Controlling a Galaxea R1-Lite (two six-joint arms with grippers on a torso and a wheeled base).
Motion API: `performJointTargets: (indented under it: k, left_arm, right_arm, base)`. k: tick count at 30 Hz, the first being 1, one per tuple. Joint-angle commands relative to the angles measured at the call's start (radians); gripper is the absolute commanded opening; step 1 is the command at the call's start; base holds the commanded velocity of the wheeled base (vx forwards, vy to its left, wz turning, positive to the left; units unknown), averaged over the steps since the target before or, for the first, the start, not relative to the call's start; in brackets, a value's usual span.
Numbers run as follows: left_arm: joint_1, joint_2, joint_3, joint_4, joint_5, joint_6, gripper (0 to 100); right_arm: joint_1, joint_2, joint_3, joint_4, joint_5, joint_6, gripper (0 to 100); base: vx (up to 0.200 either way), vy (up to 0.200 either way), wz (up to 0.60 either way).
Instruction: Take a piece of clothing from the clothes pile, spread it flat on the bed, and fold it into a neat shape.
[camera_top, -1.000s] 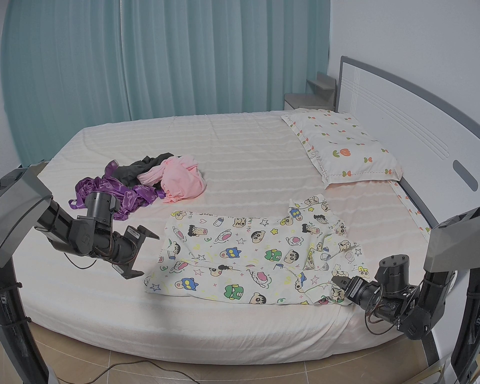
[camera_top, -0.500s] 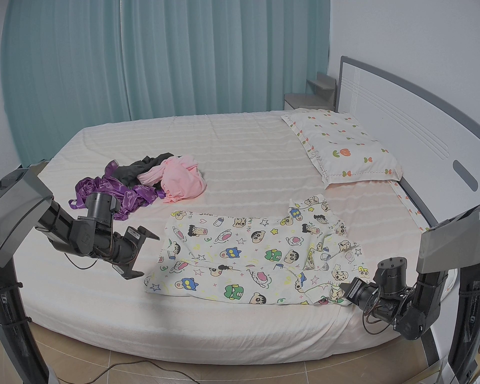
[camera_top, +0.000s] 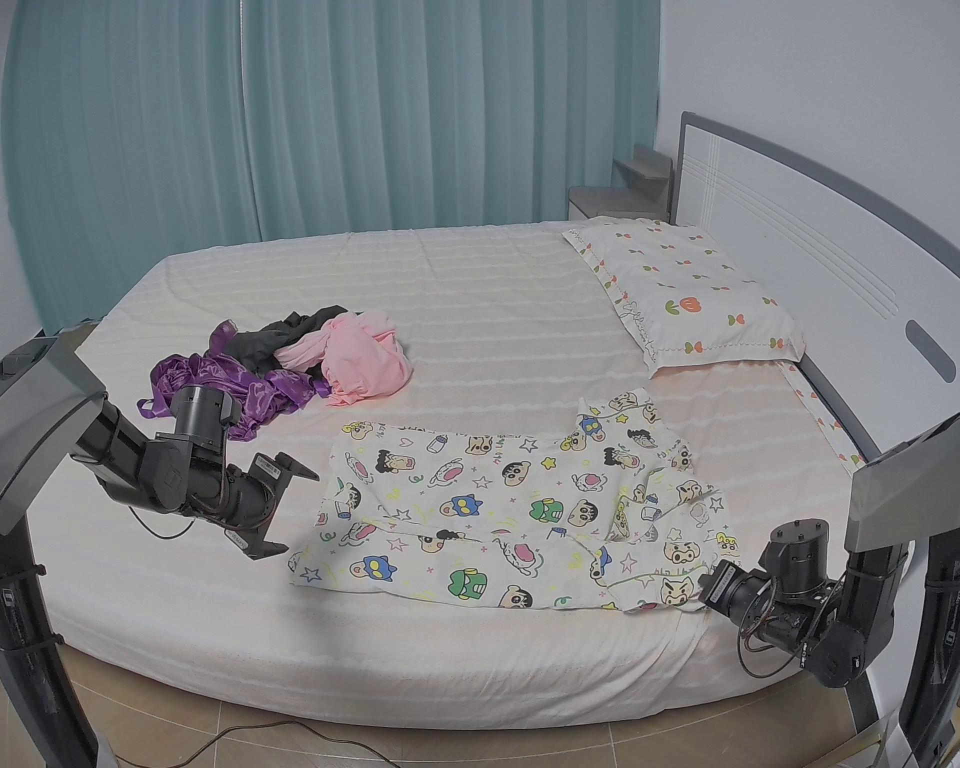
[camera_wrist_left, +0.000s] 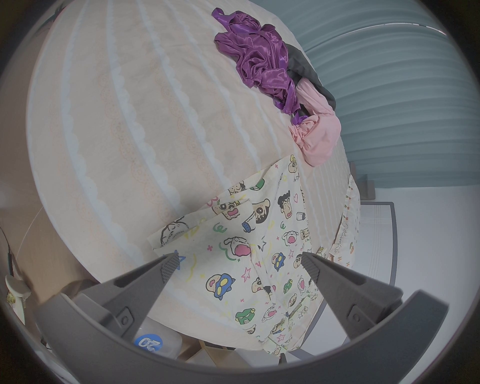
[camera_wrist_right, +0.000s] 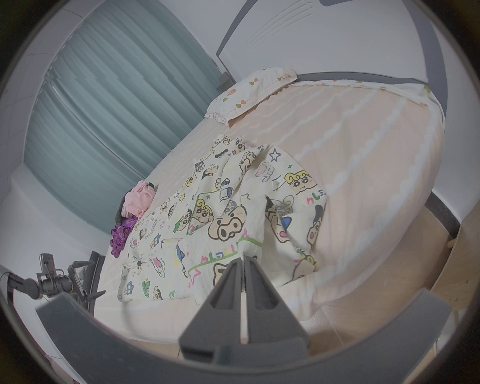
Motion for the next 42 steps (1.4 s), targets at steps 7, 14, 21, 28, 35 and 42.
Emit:
performJointTargets:
  k: [7,14,21,28,35,42]
  left_arm:
    - [-0.001,0.001,0.0,0.0,0.0,0.0,100]
    - [-0.001,0.001,0.002,0.004,-0.012,0.003,100]
    - [-0.007,-0.008,0.046,-0.008,-0.077,0.043,100]
    - [0.001,-0.01,0.092,-0.077,-0.121,0.11,100]
    - [-0.001,-0.03,0.155,-0.158,-0.109,0.058,100]
    - [-0.007,-0.039,0.213,-0.218,-0.109,0.067,100]
  right_arm:
    - [-0.02,0.004,0.025,-0.005,0.003,-0.011,0]
    - [-0.032,0.01,0.031,-0.001,0.008,-0.022,100]
    - [-0.036,-0.005,0.045,-0.041,0.002,-0.026,100]
    - [0.0,-0.152,0.112,-0.08,0.003,-0.008,100]
    - [0.013,-0.151,0.129,-0.128,0.0,0.093,100]
    - [0.03,-0.163,0.141,-0.128,-0.001,0.095,100]
  base:
    - [0.0,0.0,0.0]
    - [0.0,0.0,0.0]
    - [0.0,0.0,0.0]
    - [0.0,0.0,0.0]
    - [0.029,0.0,0.0]
    - [0.2,0.0,0.0]
